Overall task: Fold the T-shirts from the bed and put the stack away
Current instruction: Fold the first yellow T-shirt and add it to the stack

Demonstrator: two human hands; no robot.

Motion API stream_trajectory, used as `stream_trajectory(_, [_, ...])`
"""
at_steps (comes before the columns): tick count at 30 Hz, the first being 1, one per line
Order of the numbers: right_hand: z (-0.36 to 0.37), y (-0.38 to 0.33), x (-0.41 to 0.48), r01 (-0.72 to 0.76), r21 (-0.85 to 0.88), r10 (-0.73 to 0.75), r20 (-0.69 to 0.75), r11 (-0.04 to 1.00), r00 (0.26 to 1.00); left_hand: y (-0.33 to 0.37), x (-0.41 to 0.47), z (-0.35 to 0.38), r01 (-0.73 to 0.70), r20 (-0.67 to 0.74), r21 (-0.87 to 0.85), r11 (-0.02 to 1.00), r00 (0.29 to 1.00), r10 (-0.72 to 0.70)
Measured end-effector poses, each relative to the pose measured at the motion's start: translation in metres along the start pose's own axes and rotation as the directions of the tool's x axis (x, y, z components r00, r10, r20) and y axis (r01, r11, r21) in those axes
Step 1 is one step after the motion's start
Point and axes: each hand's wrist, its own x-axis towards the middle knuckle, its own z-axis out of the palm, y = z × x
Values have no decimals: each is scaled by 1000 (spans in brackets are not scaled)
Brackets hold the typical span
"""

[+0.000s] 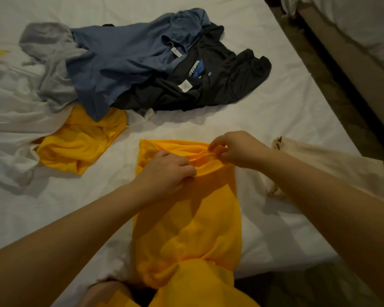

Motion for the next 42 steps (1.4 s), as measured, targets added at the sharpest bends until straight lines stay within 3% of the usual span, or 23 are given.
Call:
stream_trajectory(4, [1,1,-6,17,11,-17,-36,1000,999,0,0,3,16,-70,-53,998,997,-20])
stream_trajectory(7, [8,2,-14,24,15,-24,-32,1000,999,6,6,0,138,-163,-132,982,974,-159])
stream_trajectory(10, [13,0,-18,34,73,-30,-50,997,998,7,18,0,422,-27,-100,901,904,-426])
stream_trajectory(16, [10,-2,-22,51,114,-37,-124,992,992,1,38,-3,452,65,-20,892,891,-450])
stream_trajectory(20, [7,-1,-22,51,104,-37,-139,993,990,-8,45,-15,557,-39,-274,784,808,-588])
stream_trajectory(22, [5,-1,-20,57,115,-36,-176,992,984,-16,52,-17,597,1,-394,699,761,-649])
stream_trajectory(26, [-2,-4,-16,34,128,-8,-201,991,980,-24,68,-15,634,116,-377,675,756,-645])
stream_trajectory(29, [-6,-4,-13,59,29,-55,-128,998,990,-23,68,-14,642,204,-426,638,754,-624])
stream_trajectory(35, [-4,2,-15,182,-189,-179,36,965,983,-14,50,-16,451,317,-372,812,883,-345])
stream_trajectory(40, [6,15,-40,221,-274,-240,-36,936,970,-7,41,-14,336,273,-321,885,928,-253])
stream_trajectory(42, [12,20,-49,177,-223,-204,-105,959,973,-6,38,-14,315,223,-321,893,942,-252])
